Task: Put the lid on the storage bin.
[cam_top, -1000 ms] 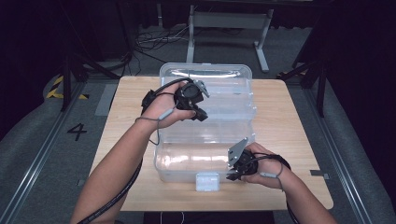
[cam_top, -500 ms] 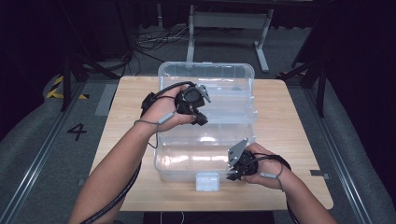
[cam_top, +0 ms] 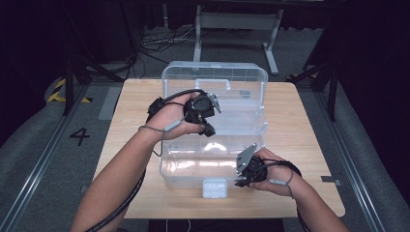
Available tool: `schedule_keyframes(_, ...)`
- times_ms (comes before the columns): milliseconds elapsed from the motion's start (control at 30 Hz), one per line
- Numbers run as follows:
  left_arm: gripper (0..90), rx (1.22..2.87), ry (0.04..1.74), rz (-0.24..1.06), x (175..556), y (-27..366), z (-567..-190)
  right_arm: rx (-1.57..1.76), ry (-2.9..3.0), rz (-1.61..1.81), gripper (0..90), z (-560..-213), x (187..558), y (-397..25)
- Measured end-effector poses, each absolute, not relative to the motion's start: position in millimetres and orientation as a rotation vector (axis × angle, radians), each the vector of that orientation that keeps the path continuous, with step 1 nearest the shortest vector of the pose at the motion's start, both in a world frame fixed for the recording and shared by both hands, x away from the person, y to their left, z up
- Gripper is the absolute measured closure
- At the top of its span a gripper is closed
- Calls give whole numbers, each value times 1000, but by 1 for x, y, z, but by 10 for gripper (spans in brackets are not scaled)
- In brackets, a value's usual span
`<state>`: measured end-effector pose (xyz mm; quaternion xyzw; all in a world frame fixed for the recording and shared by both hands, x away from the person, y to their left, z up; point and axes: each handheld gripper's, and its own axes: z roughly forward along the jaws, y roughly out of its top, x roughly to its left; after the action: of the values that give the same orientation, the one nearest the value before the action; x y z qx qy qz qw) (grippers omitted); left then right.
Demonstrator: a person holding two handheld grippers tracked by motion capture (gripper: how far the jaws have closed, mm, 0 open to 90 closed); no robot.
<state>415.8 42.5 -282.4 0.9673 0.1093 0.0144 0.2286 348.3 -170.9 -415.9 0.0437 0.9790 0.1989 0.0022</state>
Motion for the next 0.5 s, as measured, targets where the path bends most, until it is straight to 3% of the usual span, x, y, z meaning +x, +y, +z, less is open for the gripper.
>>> schedule_keyframes(500,857,2684,307,-39,413,40,-285,135,3076,570,824,-420,348,-172)
